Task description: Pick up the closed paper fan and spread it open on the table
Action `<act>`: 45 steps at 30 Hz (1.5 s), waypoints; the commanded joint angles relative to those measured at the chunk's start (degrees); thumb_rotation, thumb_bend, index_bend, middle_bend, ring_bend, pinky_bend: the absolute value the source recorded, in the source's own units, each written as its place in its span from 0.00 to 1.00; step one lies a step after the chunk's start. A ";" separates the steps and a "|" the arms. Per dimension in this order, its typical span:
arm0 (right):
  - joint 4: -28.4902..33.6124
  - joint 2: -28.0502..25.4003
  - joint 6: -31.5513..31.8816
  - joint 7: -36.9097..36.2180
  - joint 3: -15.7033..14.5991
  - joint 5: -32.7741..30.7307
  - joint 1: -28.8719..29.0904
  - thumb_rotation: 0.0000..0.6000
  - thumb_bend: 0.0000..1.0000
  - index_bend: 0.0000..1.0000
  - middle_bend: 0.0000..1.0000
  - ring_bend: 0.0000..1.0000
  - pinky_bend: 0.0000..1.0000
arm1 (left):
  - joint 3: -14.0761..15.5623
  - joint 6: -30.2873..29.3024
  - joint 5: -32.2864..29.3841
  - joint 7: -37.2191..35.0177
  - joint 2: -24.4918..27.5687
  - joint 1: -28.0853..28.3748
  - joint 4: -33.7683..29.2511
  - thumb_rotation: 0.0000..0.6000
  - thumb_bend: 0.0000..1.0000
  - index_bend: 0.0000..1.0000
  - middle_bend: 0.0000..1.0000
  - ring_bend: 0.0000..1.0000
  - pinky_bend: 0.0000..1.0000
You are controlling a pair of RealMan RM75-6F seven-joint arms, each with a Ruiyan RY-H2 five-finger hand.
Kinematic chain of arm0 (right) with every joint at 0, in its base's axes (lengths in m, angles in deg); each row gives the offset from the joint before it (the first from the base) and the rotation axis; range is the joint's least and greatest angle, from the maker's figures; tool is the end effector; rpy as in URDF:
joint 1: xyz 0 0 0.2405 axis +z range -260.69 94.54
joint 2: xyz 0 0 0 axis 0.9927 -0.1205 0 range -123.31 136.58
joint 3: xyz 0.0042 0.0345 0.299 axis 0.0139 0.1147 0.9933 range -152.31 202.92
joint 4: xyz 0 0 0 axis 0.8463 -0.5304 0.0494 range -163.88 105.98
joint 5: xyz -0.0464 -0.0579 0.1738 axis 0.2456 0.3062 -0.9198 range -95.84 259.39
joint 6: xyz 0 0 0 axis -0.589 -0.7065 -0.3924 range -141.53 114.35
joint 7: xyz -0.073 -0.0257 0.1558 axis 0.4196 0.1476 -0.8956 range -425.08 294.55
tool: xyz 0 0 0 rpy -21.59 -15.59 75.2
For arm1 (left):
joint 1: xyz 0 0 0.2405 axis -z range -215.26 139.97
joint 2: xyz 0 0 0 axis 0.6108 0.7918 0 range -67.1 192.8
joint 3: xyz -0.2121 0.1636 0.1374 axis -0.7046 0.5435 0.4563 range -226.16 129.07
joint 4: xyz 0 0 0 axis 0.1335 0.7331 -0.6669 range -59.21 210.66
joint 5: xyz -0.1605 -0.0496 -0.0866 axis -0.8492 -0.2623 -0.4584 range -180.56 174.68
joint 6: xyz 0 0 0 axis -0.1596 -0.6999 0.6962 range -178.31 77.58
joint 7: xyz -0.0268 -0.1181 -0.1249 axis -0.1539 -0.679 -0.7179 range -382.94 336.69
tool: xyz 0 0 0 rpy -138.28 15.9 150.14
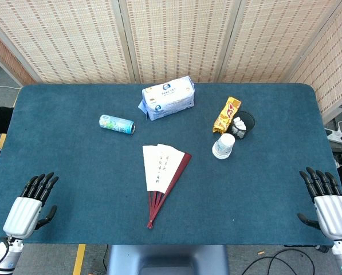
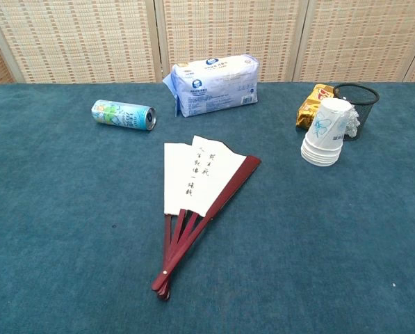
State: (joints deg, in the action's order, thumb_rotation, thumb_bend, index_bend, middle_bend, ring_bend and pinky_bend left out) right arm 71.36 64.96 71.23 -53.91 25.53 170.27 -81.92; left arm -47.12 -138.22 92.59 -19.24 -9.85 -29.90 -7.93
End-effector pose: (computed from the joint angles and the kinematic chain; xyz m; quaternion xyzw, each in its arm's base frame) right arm -0.3310 -0.1808 0.2102 0.6362 -0.3617 0.3159 0.6038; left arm -0.3259 0.2139 0.1402 -0.6681 -0.3192 -0.4052 0.5362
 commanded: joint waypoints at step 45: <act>-40.67 54.05 -28.23 9.76 9.97 -0.49 39.05 1.00 0.24 0.39 0.00 0.00 0.00 | 0.48 -0.54 -0.09 -1.96 -0.10 -0.74 0.14 1.00 0.41 0.00 0.00 0.00 0.10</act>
State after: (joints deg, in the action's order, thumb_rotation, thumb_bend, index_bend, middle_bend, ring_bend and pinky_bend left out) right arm 31.98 117.76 42.82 -44.66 35.68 169.75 -43.69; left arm -46.63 -138.75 92.51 -21.18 -9.96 -30.63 -7.78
